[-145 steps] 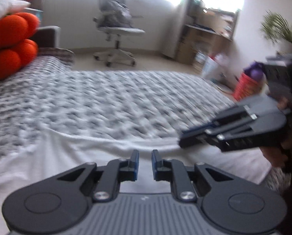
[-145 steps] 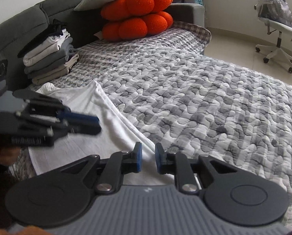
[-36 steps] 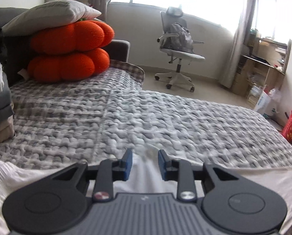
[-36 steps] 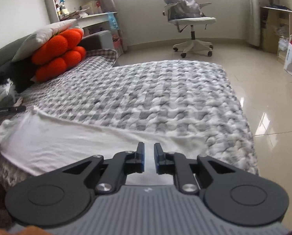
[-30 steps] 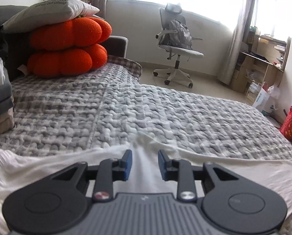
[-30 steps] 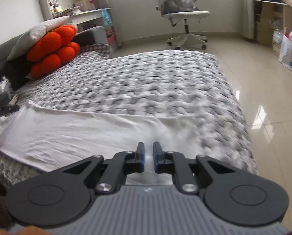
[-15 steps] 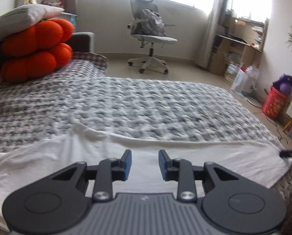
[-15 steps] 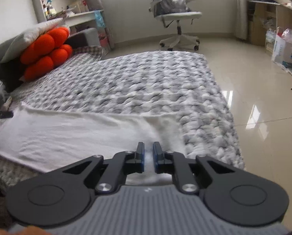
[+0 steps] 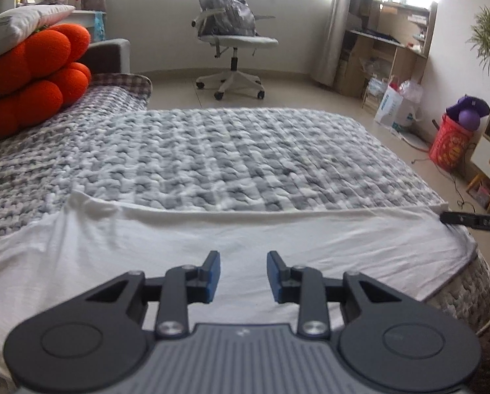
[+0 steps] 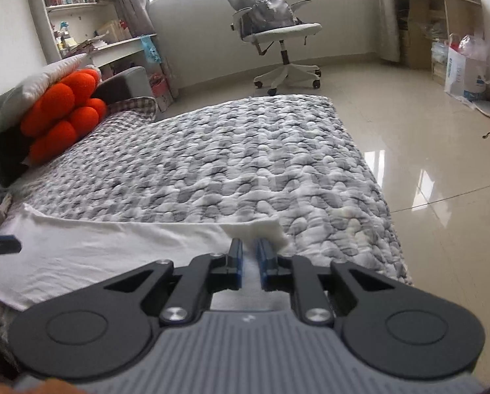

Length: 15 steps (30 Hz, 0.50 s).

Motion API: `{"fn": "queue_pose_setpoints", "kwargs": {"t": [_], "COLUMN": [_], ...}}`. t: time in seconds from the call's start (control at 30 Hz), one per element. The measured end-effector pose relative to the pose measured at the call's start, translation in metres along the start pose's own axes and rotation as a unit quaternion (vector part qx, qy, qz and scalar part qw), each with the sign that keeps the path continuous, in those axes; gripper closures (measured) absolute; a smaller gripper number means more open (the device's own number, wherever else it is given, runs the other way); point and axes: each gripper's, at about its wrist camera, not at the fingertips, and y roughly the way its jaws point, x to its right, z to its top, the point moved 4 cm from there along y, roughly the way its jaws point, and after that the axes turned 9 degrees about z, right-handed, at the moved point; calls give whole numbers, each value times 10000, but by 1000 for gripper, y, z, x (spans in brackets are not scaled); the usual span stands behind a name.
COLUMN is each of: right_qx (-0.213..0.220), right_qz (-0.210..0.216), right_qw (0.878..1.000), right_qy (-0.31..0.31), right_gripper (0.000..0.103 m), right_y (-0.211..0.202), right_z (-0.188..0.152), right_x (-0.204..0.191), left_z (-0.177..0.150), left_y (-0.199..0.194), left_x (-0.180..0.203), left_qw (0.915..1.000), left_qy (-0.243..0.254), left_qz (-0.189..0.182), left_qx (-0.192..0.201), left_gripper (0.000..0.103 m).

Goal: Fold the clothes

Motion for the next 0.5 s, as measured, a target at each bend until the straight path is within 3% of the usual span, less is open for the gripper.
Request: {"fn": "queue_pose_setpoints", "kwargs": {"t": [0.2,0.3,0.33,0.37,0.4,0.5], "right_qx": [-19,-11,-19,-24,-29,-80], "right_qz": [-441,-363,-336,-338,-341,-350], "right_qw": [9989,9987,9986,9987,9987,9987], "right_qy": [140,346,399,391,383,349], "right_gripper": [86,84,78,58,52,52], "right_y": [-5,-12,-16,-18,-21,-28], "right_z": [7,8,8,7,7,5], "right_x": [16,22,24,24,24,22], "left_z": [-5,-7,-8,-8,-9,-10], "left_y": [2,4,5,5,5,7], "left_x": [11,14,15,16,16,19], "left_qw": [9993,9988,9986,9985,9983,9978], "left_qy": [80,72,79,88,97,127], "left_qz": [168,172,177,188,196,190], "left_qx": [-329,-461,-485,-506,-531,-619], "left_gripper": [70,66,66,64,63,60]}}
